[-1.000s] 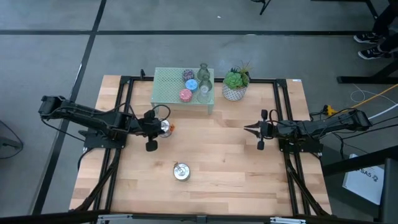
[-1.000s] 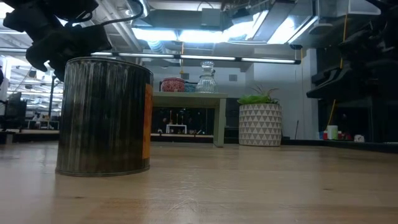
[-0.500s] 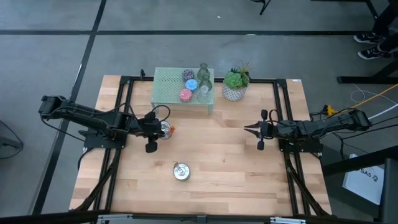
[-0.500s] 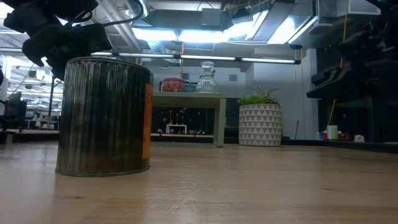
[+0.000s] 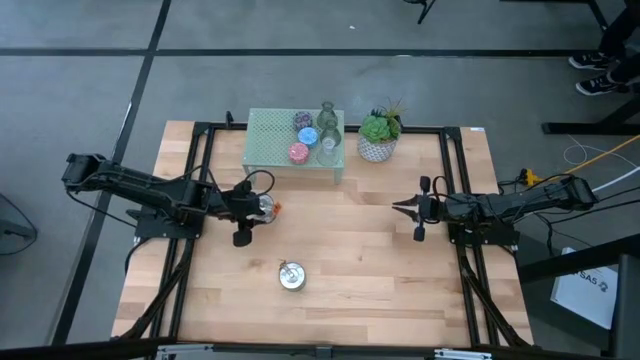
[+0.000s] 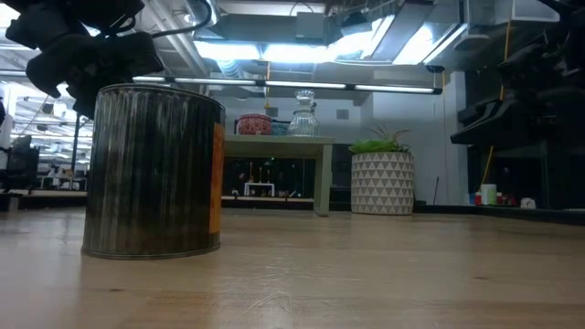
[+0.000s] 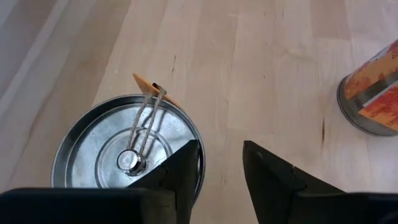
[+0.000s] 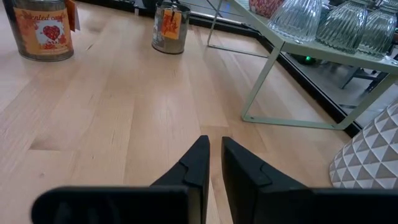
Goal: Pick & Place candle stick holders
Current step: Put the silver candle can on the shelf
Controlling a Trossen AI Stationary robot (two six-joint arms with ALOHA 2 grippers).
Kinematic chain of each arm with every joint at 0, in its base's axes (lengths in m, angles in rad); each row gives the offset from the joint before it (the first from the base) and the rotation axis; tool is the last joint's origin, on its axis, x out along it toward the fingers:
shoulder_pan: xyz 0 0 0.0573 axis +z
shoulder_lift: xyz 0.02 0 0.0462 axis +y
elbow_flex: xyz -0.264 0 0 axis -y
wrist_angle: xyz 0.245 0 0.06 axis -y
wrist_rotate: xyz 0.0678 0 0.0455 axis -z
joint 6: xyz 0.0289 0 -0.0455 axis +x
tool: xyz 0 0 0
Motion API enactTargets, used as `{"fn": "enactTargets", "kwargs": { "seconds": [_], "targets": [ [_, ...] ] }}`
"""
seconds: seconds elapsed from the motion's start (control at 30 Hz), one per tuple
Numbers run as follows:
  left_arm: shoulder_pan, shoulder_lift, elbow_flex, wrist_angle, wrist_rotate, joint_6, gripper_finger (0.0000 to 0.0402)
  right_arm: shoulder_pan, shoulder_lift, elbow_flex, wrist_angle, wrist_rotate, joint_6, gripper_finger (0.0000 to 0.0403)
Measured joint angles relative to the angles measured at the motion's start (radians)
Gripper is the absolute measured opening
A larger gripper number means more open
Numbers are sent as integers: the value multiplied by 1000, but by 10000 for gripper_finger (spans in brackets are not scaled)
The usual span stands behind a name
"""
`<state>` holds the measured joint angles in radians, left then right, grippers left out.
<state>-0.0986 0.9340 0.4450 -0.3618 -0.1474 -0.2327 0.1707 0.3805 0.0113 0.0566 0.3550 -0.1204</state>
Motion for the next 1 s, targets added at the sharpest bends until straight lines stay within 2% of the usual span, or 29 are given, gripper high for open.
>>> {"fn": "enactTargets", "kwargs": {
  "seconds": [0.2, 0.57, 1.0],
  "targets": [
    [0, 0, -1, -3, -16, 33, 120, 0, 0, 0, 0, 0, 0, 44],
    [0, -1, 0, -19, -26, -29, 97, 0, 0, 0, 0, 1, 0, 43],
    [0, 0, 0, -26, -80, -53, 30, 0, 0, 0, 0, 1, 0, 43]
  ]
}}
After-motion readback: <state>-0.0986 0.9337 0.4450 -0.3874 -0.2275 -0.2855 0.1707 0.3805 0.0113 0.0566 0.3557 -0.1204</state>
